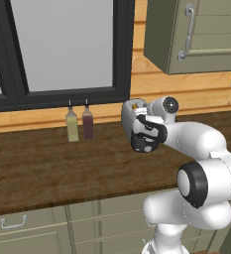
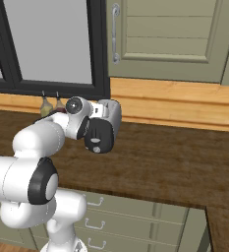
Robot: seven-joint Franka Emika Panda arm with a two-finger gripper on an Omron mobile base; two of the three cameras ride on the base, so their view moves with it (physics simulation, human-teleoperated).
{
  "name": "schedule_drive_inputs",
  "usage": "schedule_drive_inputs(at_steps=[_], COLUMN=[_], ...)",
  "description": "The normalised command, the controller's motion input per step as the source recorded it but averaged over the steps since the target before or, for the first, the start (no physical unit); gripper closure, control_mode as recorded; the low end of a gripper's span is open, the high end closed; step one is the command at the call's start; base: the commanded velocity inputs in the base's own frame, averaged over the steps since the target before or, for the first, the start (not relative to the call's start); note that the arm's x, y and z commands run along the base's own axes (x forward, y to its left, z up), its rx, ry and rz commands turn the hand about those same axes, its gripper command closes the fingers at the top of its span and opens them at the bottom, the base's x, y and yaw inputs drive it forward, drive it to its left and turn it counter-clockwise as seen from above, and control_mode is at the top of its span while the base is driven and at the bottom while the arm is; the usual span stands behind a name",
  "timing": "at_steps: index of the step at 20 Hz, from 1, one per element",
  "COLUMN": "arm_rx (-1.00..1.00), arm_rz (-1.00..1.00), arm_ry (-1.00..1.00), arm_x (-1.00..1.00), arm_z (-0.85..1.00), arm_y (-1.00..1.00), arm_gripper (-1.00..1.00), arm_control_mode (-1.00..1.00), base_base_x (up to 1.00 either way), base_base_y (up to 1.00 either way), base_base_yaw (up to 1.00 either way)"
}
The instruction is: Start the toaster. Once the lever pops up, take the bread to the plate on the dining counter.
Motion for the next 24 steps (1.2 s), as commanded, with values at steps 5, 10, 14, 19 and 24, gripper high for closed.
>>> schedule_drive_inputs(at_steps=[5, 10, 14, 19, 24], arm_rx=[0.0, 0.0, 0.0, 0.0, 0.0], arm_rz=[0.0, 0.0, 0.0, 0.0, 0.0], arm_ry=[0.0, 0.0, 0.0, 0.0, 0.0], arm_x=[0.0, 0.0, 0.0, 0.0, 0.0], arm_z=[0.0, 0.0, 0.0, 0.0, 0.0], arm_y=[0.0, 0.0, 0.0, 0.0, 0.0], arm_gripper=[-1.0, -1.0, -1.0, -1.0, -1.0], arm_control_mode=[-1.0, -1.0, -1.0, -1.0, -1.0], base_base_x=[0.0, 0.0, 0.0, 0.0, 0.0], base_base_y=[0.0, 0.0, 0.0, 0.0, 0.0], base_base_yaw=[0.0, 0.0, 0.0, 0.0, 0.0])
